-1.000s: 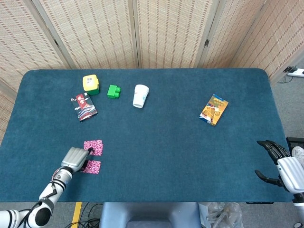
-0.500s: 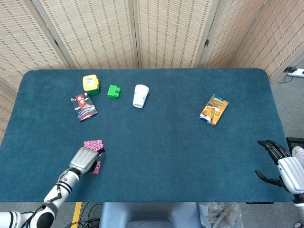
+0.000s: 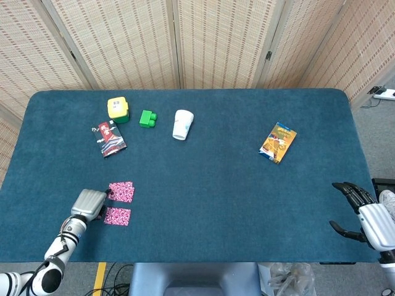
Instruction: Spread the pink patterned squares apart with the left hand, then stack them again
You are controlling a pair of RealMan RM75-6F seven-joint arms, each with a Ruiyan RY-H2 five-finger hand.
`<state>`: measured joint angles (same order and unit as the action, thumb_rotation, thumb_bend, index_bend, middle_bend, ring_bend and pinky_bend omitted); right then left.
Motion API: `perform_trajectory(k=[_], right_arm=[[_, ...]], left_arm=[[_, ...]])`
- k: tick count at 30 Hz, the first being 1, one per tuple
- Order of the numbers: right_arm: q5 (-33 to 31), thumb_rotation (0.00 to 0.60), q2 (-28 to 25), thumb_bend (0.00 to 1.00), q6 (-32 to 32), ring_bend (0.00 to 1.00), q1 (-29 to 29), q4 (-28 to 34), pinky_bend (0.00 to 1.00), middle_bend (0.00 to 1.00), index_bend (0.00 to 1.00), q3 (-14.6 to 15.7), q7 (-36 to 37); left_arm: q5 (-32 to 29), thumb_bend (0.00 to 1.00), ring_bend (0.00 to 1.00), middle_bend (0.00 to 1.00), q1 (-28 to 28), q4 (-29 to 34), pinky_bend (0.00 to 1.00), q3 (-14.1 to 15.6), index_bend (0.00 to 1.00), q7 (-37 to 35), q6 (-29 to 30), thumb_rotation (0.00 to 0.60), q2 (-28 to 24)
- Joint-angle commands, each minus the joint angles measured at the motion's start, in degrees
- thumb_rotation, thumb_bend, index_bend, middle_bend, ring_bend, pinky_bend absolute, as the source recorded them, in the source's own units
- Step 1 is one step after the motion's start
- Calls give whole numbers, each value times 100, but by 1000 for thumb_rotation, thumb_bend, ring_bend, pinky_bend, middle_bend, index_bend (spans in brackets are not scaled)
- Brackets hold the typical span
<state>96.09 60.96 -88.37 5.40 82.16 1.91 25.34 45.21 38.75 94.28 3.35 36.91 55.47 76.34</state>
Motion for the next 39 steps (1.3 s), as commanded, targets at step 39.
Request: perform_trajectory(k=[39], right_arm=[[-32,600,28,276,-33,117,-52,-112,165,188,111,2,106]], left_arm=[[-4,625,979,1000,168,716,1000,131,236,457,307,600,-41]])
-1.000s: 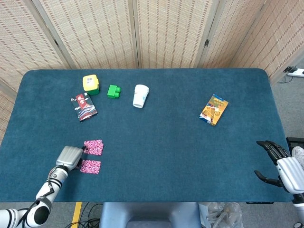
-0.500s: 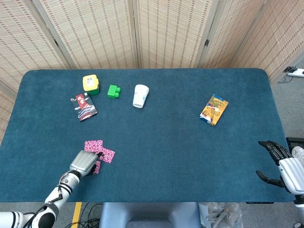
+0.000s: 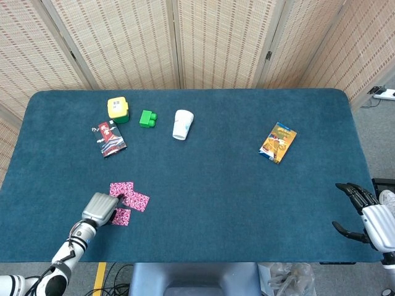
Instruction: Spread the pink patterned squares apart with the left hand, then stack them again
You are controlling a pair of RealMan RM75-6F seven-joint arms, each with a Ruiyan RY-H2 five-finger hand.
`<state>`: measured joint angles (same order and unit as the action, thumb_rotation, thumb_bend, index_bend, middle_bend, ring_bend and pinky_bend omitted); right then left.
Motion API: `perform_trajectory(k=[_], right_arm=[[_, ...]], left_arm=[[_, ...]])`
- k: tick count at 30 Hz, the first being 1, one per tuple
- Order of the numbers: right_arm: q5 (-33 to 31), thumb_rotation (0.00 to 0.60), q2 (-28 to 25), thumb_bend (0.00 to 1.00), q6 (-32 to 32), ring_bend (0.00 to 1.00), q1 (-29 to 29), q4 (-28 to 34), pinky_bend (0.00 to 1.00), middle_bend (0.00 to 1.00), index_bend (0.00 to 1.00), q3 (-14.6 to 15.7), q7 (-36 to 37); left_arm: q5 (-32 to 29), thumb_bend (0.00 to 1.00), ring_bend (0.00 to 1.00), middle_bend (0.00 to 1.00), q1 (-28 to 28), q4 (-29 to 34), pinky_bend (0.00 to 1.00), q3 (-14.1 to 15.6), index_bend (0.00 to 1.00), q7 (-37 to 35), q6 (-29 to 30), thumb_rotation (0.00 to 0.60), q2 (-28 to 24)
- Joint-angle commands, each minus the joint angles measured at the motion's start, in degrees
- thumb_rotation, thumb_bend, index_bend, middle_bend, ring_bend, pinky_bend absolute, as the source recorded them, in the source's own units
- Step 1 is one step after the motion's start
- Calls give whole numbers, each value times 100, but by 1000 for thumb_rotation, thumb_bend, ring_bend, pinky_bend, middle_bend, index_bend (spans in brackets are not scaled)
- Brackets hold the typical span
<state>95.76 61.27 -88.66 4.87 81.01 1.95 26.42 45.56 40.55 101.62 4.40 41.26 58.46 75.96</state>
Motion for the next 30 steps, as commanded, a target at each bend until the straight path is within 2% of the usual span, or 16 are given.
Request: perform_trajectory(k=[1,11,30], right_arm=[[5,600,-4,276,-6,117,3,6,164,188,111,-4,-5],[14,600,-8,276,-17,117,-1,14,165,188,111,0,-14],[-28,600,11,277,-17,117,-34,-36,165,188,111,7,23]], left_arm=[[-53,625,979,1000,-17,-20,1000,37,236,25,10,600,-5],[-192,626,978,1000,-29,-148,1000,55,237,7,-44,600,37],[-22,625,979,1000,154,158,1000,-10,240,30,-169,600,180]])
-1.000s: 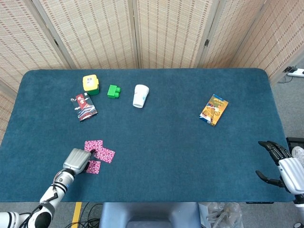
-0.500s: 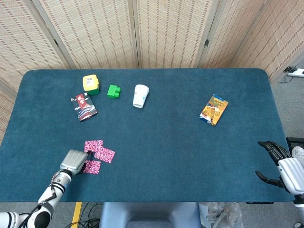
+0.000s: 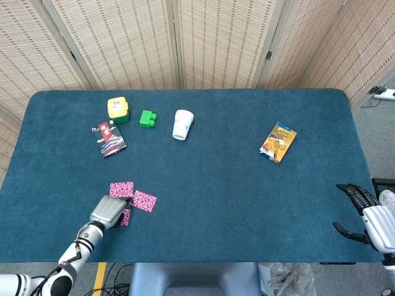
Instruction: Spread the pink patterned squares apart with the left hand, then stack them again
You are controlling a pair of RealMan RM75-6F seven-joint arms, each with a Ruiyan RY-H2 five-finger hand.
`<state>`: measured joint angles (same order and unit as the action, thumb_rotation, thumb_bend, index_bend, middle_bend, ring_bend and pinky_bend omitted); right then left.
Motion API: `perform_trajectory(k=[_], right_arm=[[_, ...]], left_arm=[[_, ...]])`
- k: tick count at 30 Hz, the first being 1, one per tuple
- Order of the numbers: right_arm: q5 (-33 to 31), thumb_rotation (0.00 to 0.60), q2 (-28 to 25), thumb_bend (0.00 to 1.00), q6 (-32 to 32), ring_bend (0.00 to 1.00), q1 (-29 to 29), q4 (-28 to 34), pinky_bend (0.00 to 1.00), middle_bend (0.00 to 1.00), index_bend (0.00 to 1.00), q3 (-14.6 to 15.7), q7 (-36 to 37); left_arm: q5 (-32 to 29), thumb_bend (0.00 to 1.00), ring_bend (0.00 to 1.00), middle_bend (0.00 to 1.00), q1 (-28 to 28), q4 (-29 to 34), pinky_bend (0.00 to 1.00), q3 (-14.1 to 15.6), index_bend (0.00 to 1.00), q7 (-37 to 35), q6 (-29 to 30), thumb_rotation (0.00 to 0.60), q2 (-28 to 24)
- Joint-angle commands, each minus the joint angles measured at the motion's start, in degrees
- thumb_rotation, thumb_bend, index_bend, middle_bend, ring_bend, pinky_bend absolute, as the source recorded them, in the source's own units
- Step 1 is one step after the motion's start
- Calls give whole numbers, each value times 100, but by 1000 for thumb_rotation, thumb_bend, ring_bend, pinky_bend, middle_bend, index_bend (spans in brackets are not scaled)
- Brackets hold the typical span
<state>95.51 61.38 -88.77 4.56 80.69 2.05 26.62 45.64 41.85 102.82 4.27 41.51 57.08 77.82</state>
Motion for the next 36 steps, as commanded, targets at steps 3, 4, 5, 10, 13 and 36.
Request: perform_trajectory(k=[3,4,5,10,13,36], right_arm=[[-11,600,-2,276,-16,117,-6,-15,165,188,111,-12,16],[-13,600,-1,276,-13,117,-5,-19,165,188,111,-12,19],[-12,600,-1,277,-7,117,-5,-24,165,188,111,-10,23],[-21,600,12,276,12,117,-2,-42,165,188,111,-9,38],[-15,600,23,276,28,117,6,-49,165,188,111,-7,39],[-46,600,-1,276,33,117,-18,-45,165,188,111,-8,26]], left_arm=[[-48,625,978,1000,43,24,1000,-8,241,22,6,600,4],[-61,625,978,1000,41,2,1000,-17,241,19,30,600,14],[-81,625,978,1000,38,-31,1000,-27,241,10,53,600,25],[-137,625,978,1000,26,-118,1000,-26,241,-6,103,600,8],[-152,625,978,1000,14,-146,1000,2,241,4,116,600,9],[17,625,978,1000,38,45,1000,5,243,-25,211,600,62]])
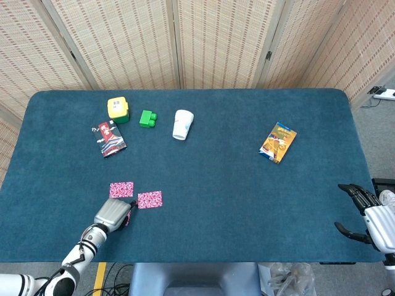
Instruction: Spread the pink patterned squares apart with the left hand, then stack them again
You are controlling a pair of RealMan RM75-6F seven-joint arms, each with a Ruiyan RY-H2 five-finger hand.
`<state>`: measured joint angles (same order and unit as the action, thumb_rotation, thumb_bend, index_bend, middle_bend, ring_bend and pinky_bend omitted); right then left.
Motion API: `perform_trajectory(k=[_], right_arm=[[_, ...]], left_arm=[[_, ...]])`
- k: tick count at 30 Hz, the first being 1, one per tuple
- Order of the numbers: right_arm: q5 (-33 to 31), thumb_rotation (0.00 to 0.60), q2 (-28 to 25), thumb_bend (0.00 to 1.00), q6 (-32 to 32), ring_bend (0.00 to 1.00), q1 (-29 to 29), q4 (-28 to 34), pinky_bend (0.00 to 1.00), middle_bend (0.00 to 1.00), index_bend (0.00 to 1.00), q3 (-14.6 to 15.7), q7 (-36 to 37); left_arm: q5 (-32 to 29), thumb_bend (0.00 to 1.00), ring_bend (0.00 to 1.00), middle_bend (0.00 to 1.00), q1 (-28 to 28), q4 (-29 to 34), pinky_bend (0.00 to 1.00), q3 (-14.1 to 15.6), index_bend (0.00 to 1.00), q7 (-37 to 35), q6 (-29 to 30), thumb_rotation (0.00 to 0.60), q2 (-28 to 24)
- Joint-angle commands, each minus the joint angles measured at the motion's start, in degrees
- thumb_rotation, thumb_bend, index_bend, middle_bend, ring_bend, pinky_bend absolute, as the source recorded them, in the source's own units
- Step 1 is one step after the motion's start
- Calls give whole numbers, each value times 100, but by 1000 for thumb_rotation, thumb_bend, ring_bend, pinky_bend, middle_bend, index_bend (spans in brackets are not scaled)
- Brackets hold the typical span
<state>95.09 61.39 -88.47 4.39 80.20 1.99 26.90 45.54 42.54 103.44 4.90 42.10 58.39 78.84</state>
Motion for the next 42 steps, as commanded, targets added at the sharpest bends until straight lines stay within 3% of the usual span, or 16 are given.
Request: perform_trajectory(k=[1,9,14,16,18,22,26,42], right_arm=[[-6,600,-2,276,3,117,1,5,165,188,111,-4,-3],[20,600,-5,276,30,117,37,31,165,188,111,-14,-22],[33,600,-13,276,26,117,43,49,165,188,111,-16,-33],[42,600,-13,276,29,117,50,55,165,188,111,-15,-38],[56,600,-9,277,32,117,59,60,165,188,111,-14,-43],[70,600,-7,276,36,117,69,64,165,188,111,-11,-51],[67,600,-14,277,21,117,64,67,165,188,111,-13,-49],[16,600,21,276,25,117,29,-33,165,188,111,2,30]], left_arm=[[45,625,978,1000,-46,-24,1000,-82,242,-125,115,600,-71],[425,595,960,991,-343,-301,1000,-324,241,-758,543,600,-281],[801,311,934,968,-596,-658,1000,-500,213,-1315,849,595,-240],[953,255,932,966,-661,-790,1000,-532,210,-1506,859,539,-218],[1066,250,931,965,-687,-931,1000,-544,213,-1622,796,507,-181],[1127,250,930,964,-674,-1114,1000,-586,230,-1778,548,599,-95],[1132,249,946,972,-624,-1277,1000,-663,257,-1707,436,600,46],[-66,249,968,989,-297,-1888,1000,-989,294,-952,-91,600,632]])
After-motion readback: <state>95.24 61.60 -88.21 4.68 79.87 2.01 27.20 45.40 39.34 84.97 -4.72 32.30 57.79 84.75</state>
